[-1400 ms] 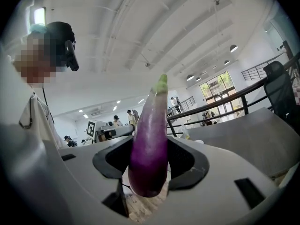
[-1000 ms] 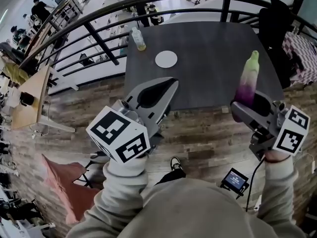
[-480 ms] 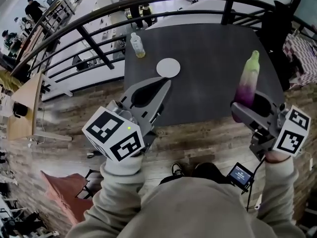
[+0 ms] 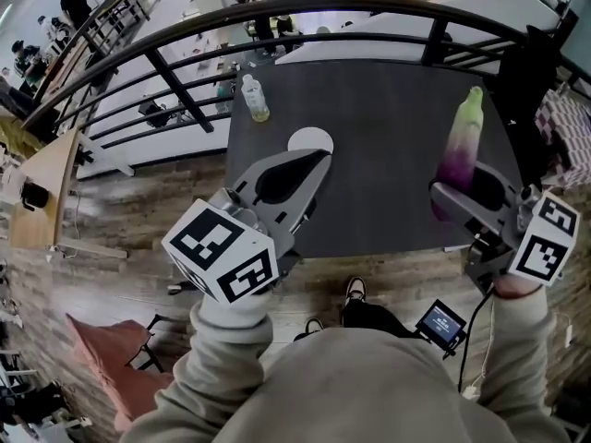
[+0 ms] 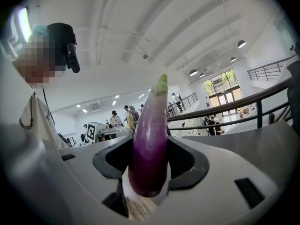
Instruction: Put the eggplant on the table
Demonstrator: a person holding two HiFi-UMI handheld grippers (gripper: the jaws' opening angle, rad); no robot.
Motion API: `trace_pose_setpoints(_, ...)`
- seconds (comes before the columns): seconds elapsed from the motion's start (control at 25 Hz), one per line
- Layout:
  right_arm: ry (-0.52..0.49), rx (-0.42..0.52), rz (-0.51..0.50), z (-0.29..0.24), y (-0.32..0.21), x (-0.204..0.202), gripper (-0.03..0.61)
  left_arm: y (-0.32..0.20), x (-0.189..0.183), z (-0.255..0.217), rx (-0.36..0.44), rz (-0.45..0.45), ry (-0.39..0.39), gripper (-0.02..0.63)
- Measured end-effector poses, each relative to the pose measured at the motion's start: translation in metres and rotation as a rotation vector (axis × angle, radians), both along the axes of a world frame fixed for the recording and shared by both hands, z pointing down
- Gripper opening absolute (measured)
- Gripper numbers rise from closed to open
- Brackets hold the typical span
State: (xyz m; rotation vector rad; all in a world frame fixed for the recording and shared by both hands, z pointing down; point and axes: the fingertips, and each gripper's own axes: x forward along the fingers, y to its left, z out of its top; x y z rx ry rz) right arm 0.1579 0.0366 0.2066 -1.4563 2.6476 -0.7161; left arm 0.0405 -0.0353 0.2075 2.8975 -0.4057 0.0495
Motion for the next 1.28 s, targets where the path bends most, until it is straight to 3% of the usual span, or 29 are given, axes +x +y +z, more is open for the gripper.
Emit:
trace_pose_setpoints(0.24, 0.002, 0.028, -0.032, -0.002, -0.008, 0.0, 0.23, -0.01, -0.003, -0.009, 0.039, -0.043, 0.004, 0.0)
trace_pose_setpoints(0.48, -0.02, 0.038, -0.057, -0.006, -0.016, 0.032, 0.23, -0.015, 0.025, -0.022, 0.078, -0.067, -0.01, 0.0)
trace_pose_setpoints(0.68, -0.022, 0.058, -0.103, -0.014, -0.021, 0.014, 0.23, -0.014, 0.012, -0.028, 0.084, -0.096, -0.016, 0.0)
trace_pose_setpoints(0.96, -0.062, 0.067, -0.194, -0.009, -0.061, 0.061, 0.23, -0.037, 0.063, -0.028, 0.1, -0.147, -0.044, 0.0)
trace_pose_setpoints(1.28, -0.075, 0.071, -0.242, -0.004, -0.098, 0.039, 0.23, -0.073, 0.045, -0.023, 0.094, -0.189, -0.049, 0.0)
